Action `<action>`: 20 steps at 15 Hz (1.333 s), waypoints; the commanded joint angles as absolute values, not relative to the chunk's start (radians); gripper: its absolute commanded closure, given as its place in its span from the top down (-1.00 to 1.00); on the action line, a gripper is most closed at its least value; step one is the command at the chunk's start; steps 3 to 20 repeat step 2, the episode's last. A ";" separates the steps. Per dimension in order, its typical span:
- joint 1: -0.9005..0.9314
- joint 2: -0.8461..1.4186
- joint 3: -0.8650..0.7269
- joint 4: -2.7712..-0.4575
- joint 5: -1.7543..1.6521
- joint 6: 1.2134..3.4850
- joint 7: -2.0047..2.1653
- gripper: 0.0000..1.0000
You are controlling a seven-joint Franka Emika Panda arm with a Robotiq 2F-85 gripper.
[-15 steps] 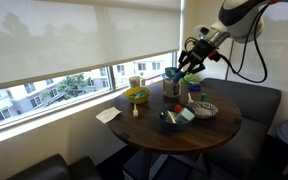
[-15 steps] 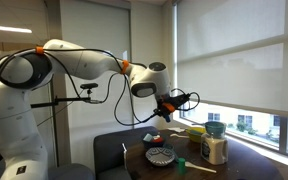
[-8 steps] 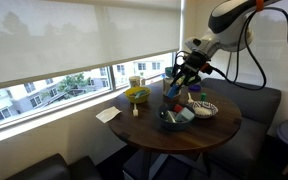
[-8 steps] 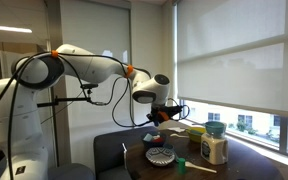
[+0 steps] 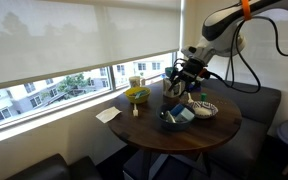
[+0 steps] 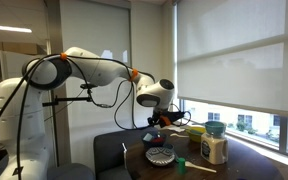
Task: Put the blue object inside the bowl
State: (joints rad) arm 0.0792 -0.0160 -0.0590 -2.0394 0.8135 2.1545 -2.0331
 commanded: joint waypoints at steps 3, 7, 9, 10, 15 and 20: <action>0.051 -0.018 -0.031 -2.023 0.817 2.161 -2.033 0.51; 0.051 -0.018 -0.031 -2.023 0.817 2.161 -2.033 0.51; 0.051 -0.018 -0.031 -2.023 0.817 2.161 -2.033 0.51; 0.051 -0.018 -0.031 -2.023 0.817 2.161 -2.033 0.51; 0.051 -0.018 -0.031 -2.023 0.817 2.161 -2.033 0.51; 0.051 -0.018 -0.031 -2.023 0.817 2.161 -2.033 0.51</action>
